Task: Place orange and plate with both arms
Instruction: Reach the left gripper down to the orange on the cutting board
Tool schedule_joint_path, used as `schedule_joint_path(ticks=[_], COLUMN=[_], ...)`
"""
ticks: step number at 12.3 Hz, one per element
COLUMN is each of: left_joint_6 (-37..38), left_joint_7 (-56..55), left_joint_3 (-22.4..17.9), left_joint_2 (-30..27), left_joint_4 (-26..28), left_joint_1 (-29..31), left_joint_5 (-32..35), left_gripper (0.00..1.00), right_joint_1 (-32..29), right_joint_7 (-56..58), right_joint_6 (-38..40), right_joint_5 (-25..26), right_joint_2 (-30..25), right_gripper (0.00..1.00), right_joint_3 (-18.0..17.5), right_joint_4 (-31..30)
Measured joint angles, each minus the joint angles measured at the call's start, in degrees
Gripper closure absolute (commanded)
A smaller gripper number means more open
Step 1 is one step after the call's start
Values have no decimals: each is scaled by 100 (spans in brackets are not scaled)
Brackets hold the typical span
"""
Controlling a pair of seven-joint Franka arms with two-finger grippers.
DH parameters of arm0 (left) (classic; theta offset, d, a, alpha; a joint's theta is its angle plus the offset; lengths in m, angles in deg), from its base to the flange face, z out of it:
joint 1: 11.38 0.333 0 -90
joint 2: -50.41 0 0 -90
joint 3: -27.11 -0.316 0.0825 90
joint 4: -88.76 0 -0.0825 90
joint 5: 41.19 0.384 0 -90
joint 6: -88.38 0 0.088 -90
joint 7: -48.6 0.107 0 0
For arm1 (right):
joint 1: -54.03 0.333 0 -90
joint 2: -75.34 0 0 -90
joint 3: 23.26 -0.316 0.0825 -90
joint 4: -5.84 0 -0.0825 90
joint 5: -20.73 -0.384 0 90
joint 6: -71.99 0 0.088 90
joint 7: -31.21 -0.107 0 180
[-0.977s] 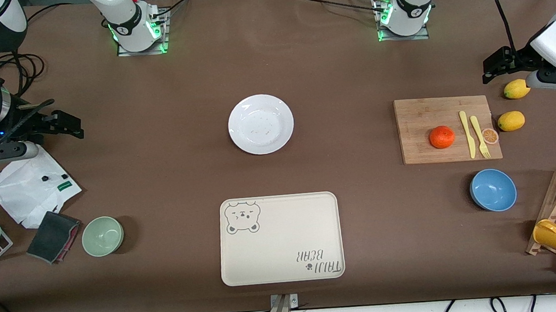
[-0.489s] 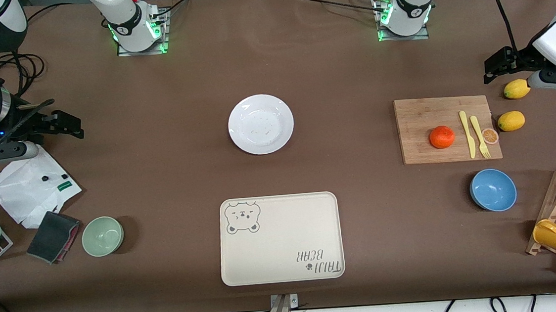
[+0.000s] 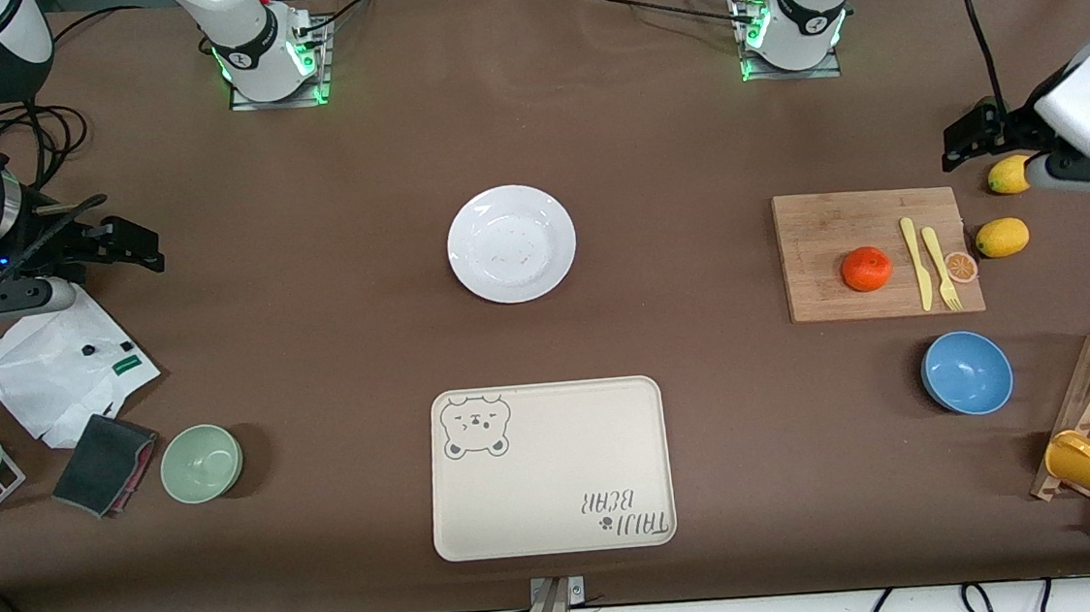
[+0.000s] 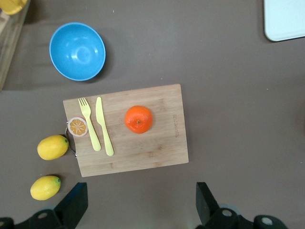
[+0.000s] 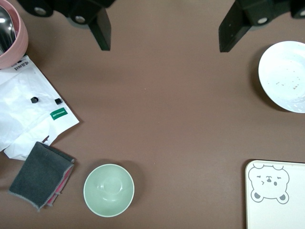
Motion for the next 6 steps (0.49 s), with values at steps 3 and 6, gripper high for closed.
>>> schedule_joint_path(ticks=[3,6], left_joint_6=[-176,-738], left_joint_7=[1,1], left_joint_3=[-30,-38], left_joint_2=[583,1235], left_joint_4=[14,73], left_joint_1=[169,186], left_joint_5=[53,179], left_gripper=[0,0], right_joint_1=[0,0], right_joint_7=[0,0], right_joint_6=[-1,-3], right_joint_5=[0,0], right_joint_2=[0,0], right_gripper=[0,0], right_joint_3=[0,1], right_joint_4=[-1,-3])
